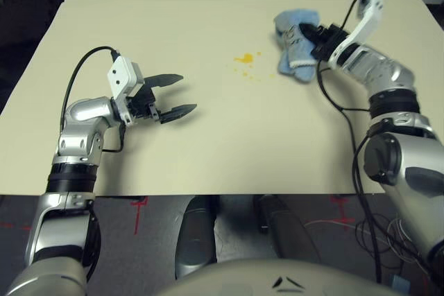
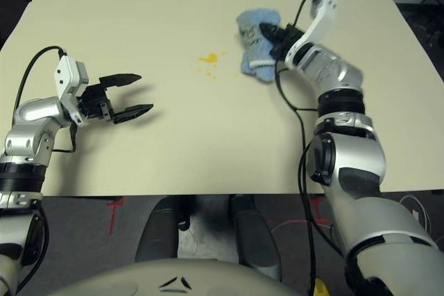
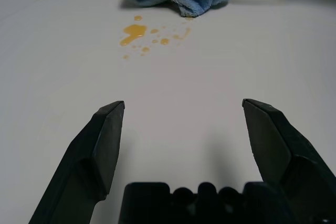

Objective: Wipe the water off the table with a rag.

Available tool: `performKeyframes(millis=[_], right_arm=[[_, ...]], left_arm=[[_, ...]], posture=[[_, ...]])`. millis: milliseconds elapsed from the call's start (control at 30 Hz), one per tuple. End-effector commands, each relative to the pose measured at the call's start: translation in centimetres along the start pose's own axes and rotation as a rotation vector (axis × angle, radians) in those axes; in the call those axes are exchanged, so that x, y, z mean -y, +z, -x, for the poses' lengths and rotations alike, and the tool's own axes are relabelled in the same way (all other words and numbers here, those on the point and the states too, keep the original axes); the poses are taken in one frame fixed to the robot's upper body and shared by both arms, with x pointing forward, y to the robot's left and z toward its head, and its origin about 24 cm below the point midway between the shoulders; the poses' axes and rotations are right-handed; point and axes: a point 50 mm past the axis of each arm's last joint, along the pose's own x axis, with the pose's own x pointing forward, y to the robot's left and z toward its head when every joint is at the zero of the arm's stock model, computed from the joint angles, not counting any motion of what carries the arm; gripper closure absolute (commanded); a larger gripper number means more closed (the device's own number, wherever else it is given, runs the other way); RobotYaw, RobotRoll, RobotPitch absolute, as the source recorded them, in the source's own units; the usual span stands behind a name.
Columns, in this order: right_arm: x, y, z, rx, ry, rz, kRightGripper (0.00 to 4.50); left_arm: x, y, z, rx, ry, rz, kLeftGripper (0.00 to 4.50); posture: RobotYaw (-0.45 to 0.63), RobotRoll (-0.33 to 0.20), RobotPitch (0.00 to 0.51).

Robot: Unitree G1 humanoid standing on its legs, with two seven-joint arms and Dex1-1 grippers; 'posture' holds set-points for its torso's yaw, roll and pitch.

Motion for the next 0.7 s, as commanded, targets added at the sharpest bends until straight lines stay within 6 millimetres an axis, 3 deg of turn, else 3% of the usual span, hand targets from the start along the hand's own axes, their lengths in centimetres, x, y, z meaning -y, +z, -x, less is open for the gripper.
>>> performKeyframes(millis=[33,233,700], right_arm=[[0.2,-2.1,-0.6,-0.089,-0.051,0.04,4.38],[-0.8,-4.0,-1.7,-0.15,-0.053,0.031,4.38],[-7.9,-7.4,-5.2,-0.258,0.146,0.028,4.38]], left_arm=[[-0.2,0.0,0.7,-0.022,0.02,-0.014,0.0],[0.0,-0.1,0.7,-0.024,0.021,-0.013,0.0],[0.3,-0.3,0.8,-0.033,0.028,-0.01,0.0]], posture=[[0.14,0.0,0.219],[0.15,0.0,0.223],[0.18,0.0,0.229]])
